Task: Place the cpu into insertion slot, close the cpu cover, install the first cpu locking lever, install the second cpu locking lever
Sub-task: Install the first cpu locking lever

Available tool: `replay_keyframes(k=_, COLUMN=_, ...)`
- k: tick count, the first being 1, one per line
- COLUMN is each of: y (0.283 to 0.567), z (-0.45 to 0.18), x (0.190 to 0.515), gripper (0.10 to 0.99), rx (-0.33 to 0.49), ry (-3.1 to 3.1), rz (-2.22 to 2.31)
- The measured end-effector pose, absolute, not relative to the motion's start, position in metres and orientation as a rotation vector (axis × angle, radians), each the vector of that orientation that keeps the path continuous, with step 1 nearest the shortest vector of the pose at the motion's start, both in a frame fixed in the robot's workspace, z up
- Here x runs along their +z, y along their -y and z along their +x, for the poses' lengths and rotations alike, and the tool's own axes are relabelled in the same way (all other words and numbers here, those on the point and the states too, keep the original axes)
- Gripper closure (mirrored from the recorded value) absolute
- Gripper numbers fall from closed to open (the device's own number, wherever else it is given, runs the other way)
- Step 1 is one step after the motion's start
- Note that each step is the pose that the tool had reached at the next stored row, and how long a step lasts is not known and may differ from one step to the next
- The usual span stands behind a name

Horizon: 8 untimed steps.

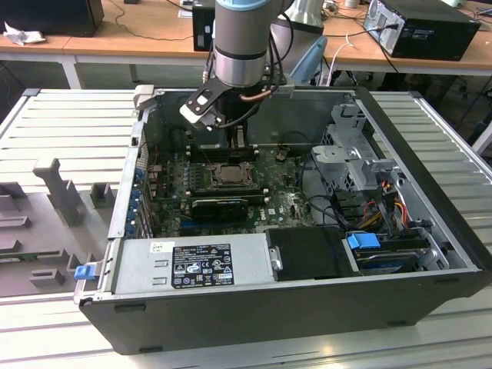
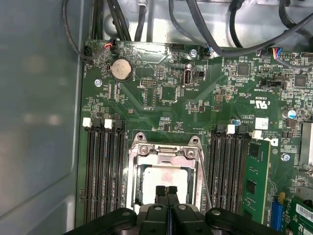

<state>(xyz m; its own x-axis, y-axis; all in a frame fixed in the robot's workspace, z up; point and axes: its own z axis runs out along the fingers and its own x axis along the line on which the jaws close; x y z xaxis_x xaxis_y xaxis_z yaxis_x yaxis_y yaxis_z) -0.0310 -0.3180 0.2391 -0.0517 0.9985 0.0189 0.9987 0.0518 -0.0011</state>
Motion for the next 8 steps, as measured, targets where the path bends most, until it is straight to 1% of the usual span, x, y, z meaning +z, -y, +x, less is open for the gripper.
replay_keyframes(k=8, y=0.3181, z=-0.031, x=0.2491, gripper=0.98, rx=-0.019, ry=2.268, rz=-2.153)
